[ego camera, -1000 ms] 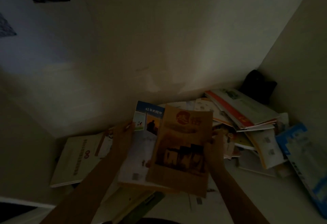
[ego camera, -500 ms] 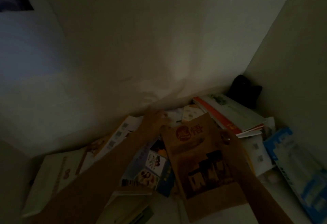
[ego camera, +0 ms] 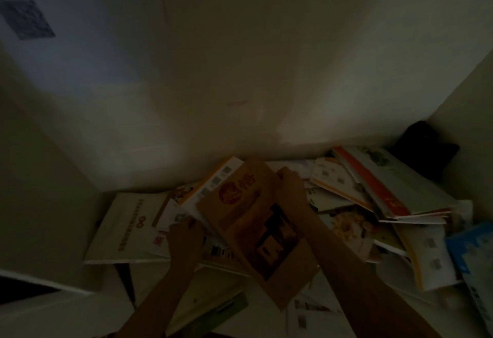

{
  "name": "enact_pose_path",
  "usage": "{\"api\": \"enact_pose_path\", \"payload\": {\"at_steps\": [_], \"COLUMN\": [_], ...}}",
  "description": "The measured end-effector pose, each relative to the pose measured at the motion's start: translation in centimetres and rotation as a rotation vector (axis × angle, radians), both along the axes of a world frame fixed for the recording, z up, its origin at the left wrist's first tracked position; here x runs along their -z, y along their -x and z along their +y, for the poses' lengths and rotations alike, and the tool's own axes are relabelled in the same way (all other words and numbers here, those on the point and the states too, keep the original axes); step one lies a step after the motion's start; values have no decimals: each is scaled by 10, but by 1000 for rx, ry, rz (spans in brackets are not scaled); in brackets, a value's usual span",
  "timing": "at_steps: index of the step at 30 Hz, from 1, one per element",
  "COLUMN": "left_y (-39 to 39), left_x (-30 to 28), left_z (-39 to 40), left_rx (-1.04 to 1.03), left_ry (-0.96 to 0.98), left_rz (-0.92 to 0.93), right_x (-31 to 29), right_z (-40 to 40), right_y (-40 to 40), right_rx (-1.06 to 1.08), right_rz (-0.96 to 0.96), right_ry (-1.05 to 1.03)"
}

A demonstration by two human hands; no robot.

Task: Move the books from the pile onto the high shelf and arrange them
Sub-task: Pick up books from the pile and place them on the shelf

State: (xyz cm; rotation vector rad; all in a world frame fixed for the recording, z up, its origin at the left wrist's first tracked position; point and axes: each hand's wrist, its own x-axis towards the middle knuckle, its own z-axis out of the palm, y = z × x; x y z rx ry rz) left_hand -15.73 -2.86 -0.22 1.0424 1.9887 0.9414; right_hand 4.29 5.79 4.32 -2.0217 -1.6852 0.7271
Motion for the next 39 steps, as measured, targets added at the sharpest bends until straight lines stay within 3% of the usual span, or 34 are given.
{"api": "enact_pose_path", "payload": {"at_steps": [4, 12, 17, 19, 21, 23, 24, 27, 28, 33, 36, 39], "left_y": [-6, -49, -86, -103, -116, -122, -122, -126, -128, -140, -149, -157], "left_x": [1, -34, -41, -39, -34, -24, -22, -15, -13, -17, -24, -27], "left_z": [0, 17, 12, 4, -2, -4, -3, -3, -4, -5, -2, 1], "left_rx": [104, 205, 292, 426, 526, 534, 544, 699, 711, 637, 622, 676], "left_ry": [-43, -247, -83, 35, 54, -67, -67, 232, 252, 177, -18, 84], "left_rz": [-111, -334, -405, -282, 90, 519, 624, 576, 609, 657, 793, 823], "right_x": [5, 3, 0, 1, 3, 3, 2, -6, -7, 2, 9, 12], "right_z": [-8, -52, -97, -112, -123, -131, -133, -133, -132, -130, -131, -134], "right_y": [2, -35, -83, -106, -135, -158, -163, -165, -165, -173, -179, -183], "right_rx": [-18, 311, 174, 271, 431, 482, 476, 485, 490, 458, 449, 458], "right_rz": [-150, 660, 858, 803, 792, 772, 764, 791, 801, 790, 721, 739], "right_ry": [94, 158, 178, 90, 48, -4, -40, -110, -120, -93, -68, -49]}}
